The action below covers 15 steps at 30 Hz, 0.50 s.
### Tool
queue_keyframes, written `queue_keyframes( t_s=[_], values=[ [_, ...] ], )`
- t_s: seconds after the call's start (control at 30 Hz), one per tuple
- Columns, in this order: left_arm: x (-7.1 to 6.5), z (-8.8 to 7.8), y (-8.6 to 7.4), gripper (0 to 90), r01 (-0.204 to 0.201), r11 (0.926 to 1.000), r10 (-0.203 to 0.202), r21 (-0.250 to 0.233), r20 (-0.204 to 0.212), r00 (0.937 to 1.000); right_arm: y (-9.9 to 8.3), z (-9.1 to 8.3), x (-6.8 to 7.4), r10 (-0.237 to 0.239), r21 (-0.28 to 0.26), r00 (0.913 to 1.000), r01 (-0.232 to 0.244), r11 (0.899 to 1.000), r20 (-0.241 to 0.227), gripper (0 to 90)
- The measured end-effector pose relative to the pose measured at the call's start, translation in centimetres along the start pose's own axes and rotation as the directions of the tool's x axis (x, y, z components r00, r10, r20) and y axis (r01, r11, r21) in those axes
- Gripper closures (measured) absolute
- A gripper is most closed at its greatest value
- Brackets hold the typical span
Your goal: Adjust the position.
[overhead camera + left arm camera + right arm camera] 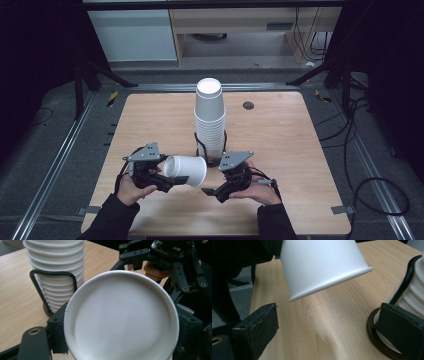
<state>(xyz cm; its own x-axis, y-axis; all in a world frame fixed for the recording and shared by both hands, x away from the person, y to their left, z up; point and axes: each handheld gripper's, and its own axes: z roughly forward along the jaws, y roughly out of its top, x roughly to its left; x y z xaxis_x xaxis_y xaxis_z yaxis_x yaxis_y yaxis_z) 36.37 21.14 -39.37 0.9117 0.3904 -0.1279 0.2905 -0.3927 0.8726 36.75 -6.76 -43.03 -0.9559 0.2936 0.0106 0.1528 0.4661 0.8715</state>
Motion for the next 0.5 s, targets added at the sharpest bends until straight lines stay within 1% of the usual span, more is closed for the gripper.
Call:
queue_keyframes(
  t_s=[0.13, 0.3, 0.37, 0.5],
  values=[
    [-0.1, 0.1, 0.0, 19.7, -0.008, 0.9999, 0.008, -0.007, 0.007, 0.9999, -0.3, 0.4, 0.1, 0.022, -0.04, 0.9992, -0.023, 0.999, -0.034, 3.5],
    [-0.3, 0.2, 0.0, 19.8, -0.014, 0.9998, 0.014, -0.014, 0.017, 0.9998, -0.3, 0.8, 0.1, 0.034, -0.05, 0.9987, -0.036, 0.998, -0.039, 3.1],
    [-0.4, 0.2, 0.0, 19.8, -0.017, 0.9997, 0.018, -0.017, 0.022, 0.9996, -0.3, 1.0, 0.0, 0.039, -0.055, 0.998, -0.042, 0.998, -0.049, 3.0],
    [-0.7, 0.3, 0.1, 19.9, -0.024, 0.9993, 0.026, -0.03, 0.056, 0.9981, -0.3, 1.3, -0.1, 0.043, -0.066, 0.9972, -0.047, 0.997, -0.062, 2.9]
  ],
)
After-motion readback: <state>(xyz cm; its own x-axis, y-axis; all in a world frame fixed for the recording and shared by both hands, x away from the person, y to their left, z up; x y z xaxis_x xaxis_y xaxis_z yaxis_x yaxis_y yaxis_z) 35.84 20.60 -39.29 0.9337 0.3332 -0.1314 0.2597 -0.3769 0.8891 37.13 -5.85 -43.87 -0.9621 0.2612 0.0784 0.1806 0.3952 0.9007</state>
